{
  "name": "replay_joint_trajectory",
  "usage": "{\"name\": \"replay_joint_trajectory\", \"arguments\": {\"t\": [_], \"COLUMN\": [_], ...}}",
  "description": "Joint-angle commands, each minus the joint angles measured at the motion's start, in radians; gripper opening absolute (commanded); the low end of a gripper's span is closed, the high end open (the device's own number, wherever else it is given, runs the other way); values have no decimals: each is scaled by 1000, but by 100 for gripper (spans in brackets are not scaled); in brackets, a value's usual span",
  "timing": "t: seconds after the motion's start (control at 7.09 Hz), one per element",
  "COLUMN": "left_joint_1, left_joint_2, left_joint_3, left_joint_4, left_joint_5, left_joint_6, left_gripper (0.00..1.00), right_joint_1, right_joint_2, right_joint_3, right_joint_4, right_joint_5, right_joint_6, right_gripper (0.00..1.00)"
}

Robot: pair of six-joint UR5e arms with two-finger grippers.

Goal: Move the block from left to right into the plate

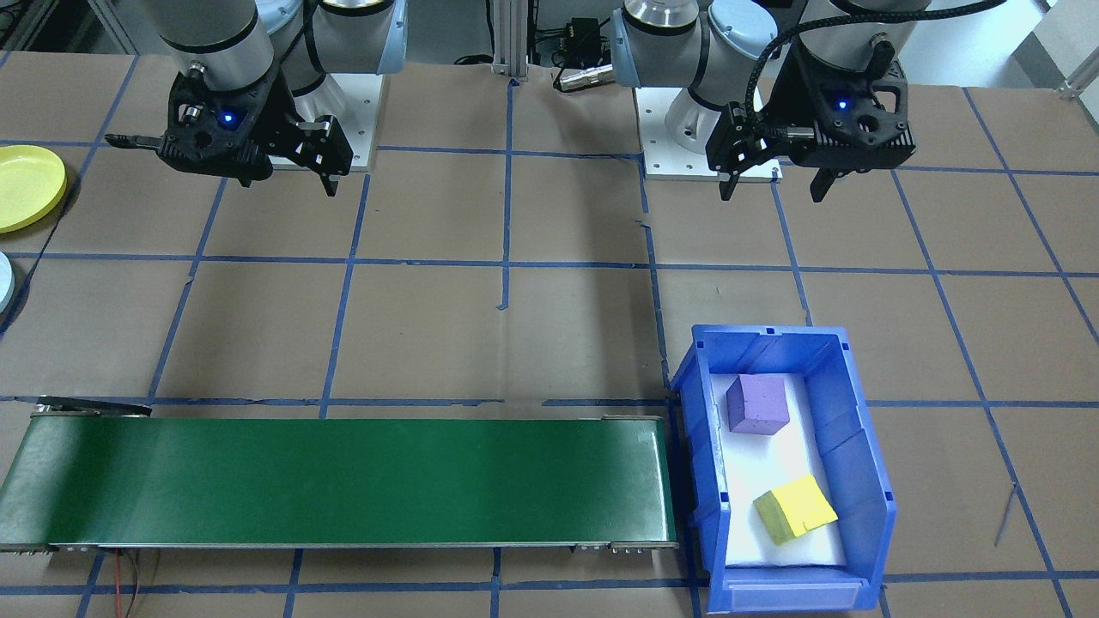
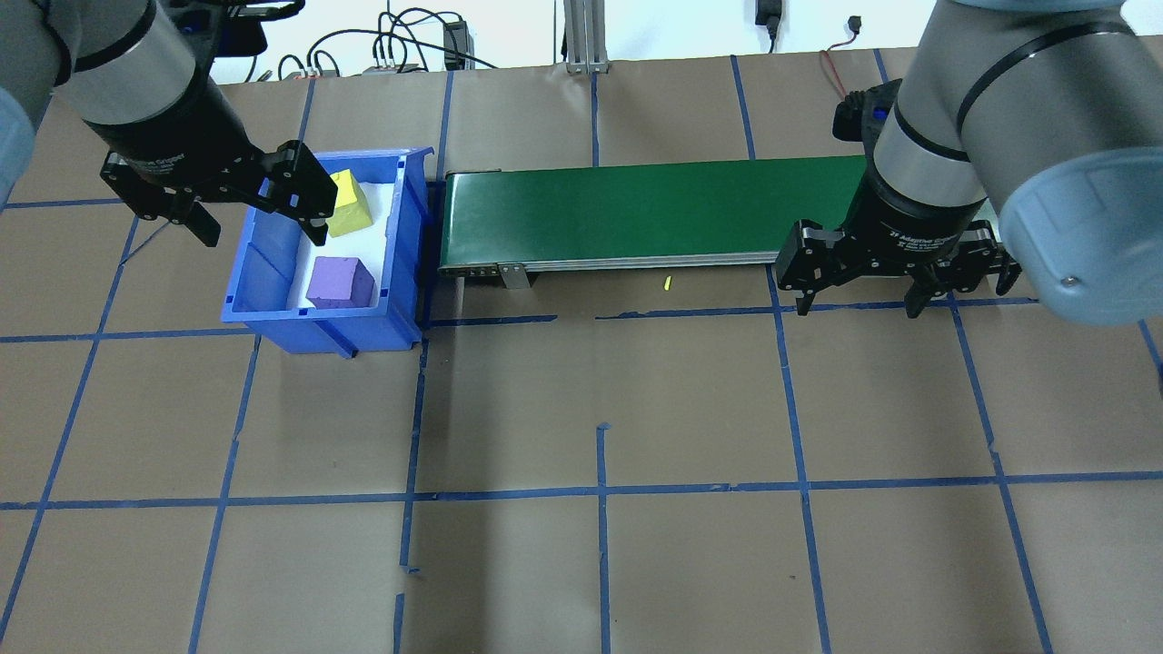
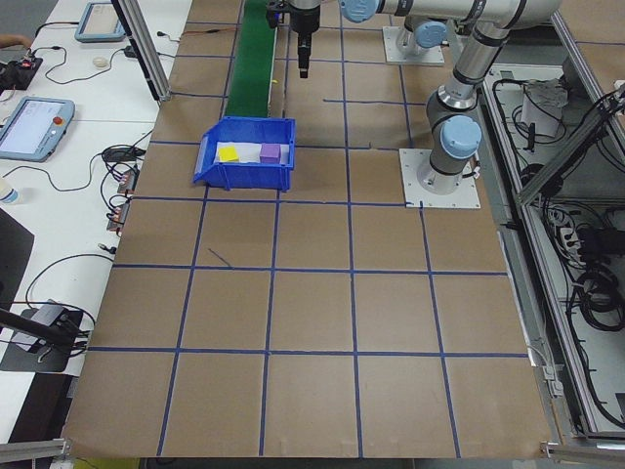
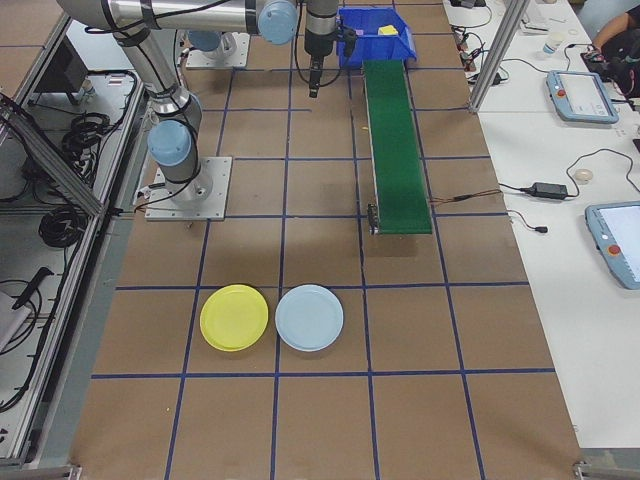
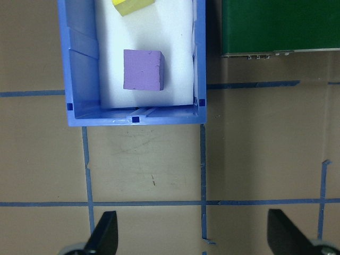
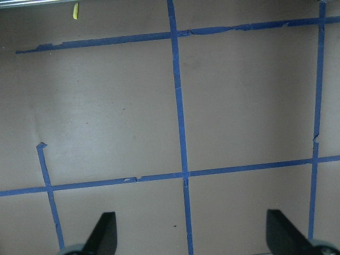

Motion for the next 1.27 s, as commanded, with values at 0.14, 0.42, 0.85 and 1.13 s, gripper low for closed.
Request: {"name": "replay_joint_trajectory", "arguments": {"t": [0.14, 0.42, 0.85, 1.13], "left_joint_1": [1, 8, 53, 106], "left_joint_2": [0, -13, -249, -355], "left_joint_3": [-4, -12, -19, -32], "left_joint_4": [0, 23, 313, 382], "left_joint_5": [1, 2, -45, -30], "left_joint_6": [0, 17, 136, 172], "left_gripper": [100, 100, 100, 100], "right_joint_1": [-1, 1, 1, 1], "right_joint_2": [0, 1, 1, 1], "right_joint_3": [0, 0, 5, 5], "right_joint_4": [3, 3, 4, 3], "right_joint_5": [-1, 0, 0, 0], "right_joint_6": [2, 0, 0, 0], "right_gripper": [100, 100, 100, 100]}}
